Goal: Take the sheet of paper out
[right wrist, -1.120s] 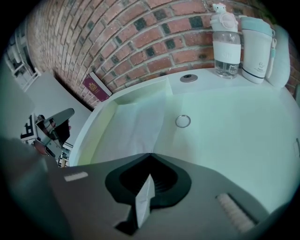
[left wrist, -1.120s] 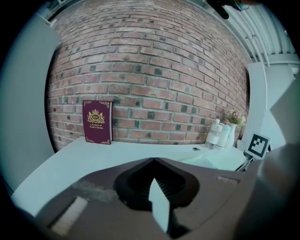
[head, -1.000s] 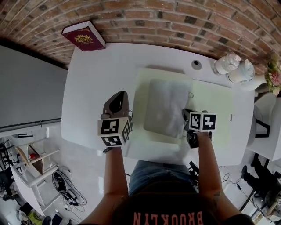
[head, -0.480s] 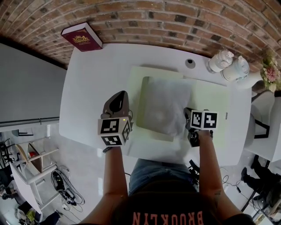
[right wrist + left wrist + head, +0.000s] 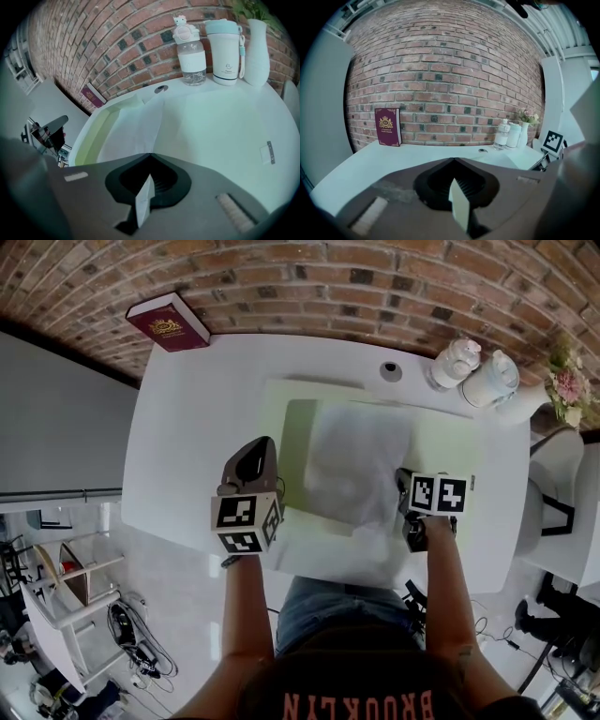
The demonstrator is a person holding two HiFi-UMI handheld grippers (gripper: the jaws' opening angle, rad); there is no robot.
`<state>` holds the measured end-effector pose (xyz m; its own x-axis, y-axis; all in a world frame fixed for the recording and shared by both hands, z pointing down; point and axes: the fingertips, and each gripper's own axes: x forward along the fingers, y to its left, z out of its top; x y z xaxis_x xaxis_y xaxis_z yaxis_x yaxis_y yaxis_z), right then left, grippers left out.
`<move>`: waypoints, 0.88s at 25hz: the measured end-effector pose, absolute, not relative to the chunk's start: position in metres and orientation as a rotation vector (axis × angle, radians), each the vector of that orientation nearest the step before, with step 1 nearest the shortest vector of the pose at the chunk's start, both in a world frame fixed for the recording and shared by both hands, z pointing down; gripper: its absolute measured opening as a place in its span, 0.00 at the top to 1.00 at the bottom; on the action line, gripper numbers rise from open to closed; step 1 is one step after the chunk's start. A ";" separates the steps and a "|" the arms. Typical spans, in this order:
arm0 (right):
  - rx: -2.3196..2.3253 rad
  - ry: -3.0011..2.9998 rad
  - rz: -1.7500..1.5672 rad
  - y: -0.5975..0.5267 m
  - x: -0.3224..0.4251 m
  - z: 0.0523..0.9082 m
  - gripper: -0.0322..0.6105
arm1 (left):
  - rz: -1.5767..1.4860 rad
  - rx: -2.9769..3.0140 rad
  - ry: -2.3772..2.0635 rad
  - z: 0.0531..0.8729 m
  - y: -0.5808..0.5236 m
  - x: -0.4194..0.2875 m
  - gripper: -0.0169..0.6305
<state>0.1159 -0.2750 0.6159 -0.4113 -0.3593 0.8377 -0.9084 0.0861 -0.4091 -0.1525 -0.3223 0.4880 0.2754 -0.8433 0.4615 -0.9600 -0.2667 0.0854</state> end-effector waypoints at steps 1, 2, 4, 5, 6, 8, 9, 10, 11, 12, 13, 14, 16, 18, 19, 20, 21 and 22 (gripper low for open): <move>1.252 -1.830 1.315 -0.275 0.120 0.616 0.95 | 0.466 2.203 -1.642 0.487 -0.321 -0.150 0.98; 1.257 -1.832 1.315 -0.274 0.124 0.615 0.95 | 0.466 2.202 -1.646 0.487 -0.319 -0.147 0.98; 1.266 -1.833 1.316 -0.274 0.132 0.615 0.95 | 0.467 2.200 -1.654 0.486 -0.316 -0.143 0.98; 1.270 -1.833 1.317 -0.273 0.136 0.615 0.95 | 0.468 2.199 -1.657 0.486 -0.315 -0.140 0.98; 1.275 -1.833 1.317 -0.272 0.140 0.614 0.95 | 0.469 2.199 -1.659 0.486 -0.313 -0.137 0.98; 1.284 -1.832 1.317 -0.270 0.149 0.614 0.95 | 0.467 2.196 -1.661 0.486 -0.311 -0.131 0.98; 1.290 -1.831 1.313 -0.270 0.153 0.614 0.95 | 0.465 2.195 -1.662 0.485 -0.310 -0.127 0.98; 1.298 -1.829 1.306 -0.269 0.158 0.614 0.95 | 0.462 2.195 -1.663 0.485 -0.309 -0.124 0.97; 1.306 -1.827 1.297 -0.269 0.163 0.613 0.95 | 0.460 2.195 -1.662 0.485 -0.307 -0.120 0.98; 1.313 -1.826 1.287 -0.268 0.168 0.613 0.95 | 0.459 2.196 -1.661 0.485 -0.306 -0.116 0.98; 1.318 -1.825 1.279 -0.267 0.172 0.612 0.95 | 0.458 2.198 -1.659 0.485 -0.305 -0.112 0.98; 1.324 -1.824 1.274 -0.266 0.177 0.611 0.95 | 0.458 2.201 -1.656 0.485 -0.303 -0.108 0.97; 1.337 -1.822 1.259 -0.265 0.186 0.610 0.95 | 0.458 2.205 -1.651 0.485 -0.300 -0.100 0.98; 1.349 -1.819 1.238 -0.263 0.194 0.608 0.95 | 0.454 2.209 -1.653 0.484 -0.298 -0.094 0.98; 1.356 -1.819 1.229 -0.262 0.198 0.606 0.95 | 0.451 2.211 -1.655 0.483 -0.297 -0.092 0.98; 1.363 -1.820 1.222 -0.261 0.202 0.605 0.95 | 0.446 2.214 -1.657 0.481 -0.297 -0.089 0.97; 1.371 -1.820 1.215 -0.260 0.206 0.603 0.95 | 0.442 2.218 -1.659 0.480 -0.296 -0.086 0.98; 1.380 -1.820 1.208 -0.259 0.210 0.602 0.95 | 0.439 2.223 -1.659 0.479 -0.296 -0.083 0.98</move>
